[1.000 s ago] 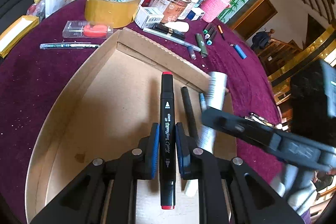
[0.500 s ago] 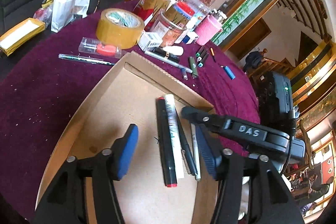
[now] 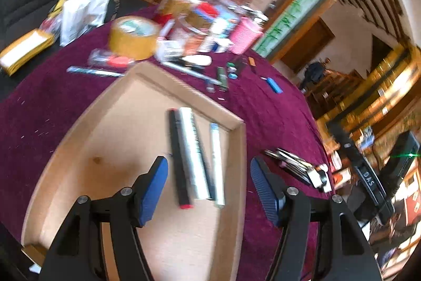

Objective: Organize rigid objects
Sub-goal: 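Withdraw the left tool from the tray back toward the pile, then grasp a black clear-barrel pen from the pile with the left tool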

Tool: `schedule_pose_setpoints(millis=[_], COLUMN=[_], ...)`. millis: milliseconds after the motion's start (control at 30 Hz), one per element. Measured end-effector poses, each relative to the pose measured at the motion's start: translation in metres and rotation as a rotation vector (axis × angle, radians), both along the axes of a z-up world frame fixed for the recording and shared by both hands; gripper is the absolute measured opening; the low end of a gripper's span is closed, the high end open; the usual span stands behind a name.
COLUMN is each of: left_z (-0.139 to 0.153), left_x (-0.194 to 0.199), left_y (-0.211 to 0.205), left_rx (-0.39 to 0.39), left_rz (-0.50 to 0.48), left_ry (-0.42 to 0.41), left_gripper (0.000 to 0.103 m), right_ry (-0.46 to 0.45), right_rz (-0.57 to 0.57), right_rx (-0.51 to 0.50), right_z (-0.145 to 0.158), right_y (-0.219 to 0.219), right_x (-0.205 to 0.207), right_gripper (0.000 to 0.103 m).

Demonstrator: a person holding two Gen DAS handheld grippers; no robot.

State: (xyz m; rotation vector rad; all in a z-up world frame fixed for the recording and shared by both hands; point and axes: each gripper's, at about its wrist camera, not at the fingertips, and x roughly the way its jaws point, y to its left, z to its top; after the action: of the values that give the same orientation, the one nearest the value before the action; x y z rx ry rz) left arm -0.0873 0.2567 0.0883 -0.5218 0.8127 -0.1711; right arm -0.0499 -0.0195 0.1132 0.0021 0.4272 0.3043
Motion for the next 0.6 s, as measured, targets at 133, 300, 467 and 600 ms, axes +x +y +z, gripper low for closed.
schedule_pose_setpoints(millis=[133,300,467,600], left_z=[0.016,0.014,0.003,-0.01], left_x=[0.001,0.015,0.039,0.071], left_y=[-0.052,-0.121,-0.182,-0.217], left_rx=[0.065,0.137,0.212,0.241], left_rz=[-0.104,-0.228,-0.307,-0.353], left_ry=[-0.048,-0.021,0.004,0.03], left_gripper=[0.074,0.074,0.074,0.074], right_ry=[-0.07,0.084,0.079,0.211], right_rz=[-0.131,-0.291,-0.458,-0.503], right_rx=[0.003,0.105,0.167,0.354], right_z=[0.002,-0.023,-0.054,-0.08], right_y=[-0.06,-0.152,-0.223,-0.269], right_x=[0.001,0.036,0.043,0.05], right_gripper=[0.103,0.102,0.102,0.102])
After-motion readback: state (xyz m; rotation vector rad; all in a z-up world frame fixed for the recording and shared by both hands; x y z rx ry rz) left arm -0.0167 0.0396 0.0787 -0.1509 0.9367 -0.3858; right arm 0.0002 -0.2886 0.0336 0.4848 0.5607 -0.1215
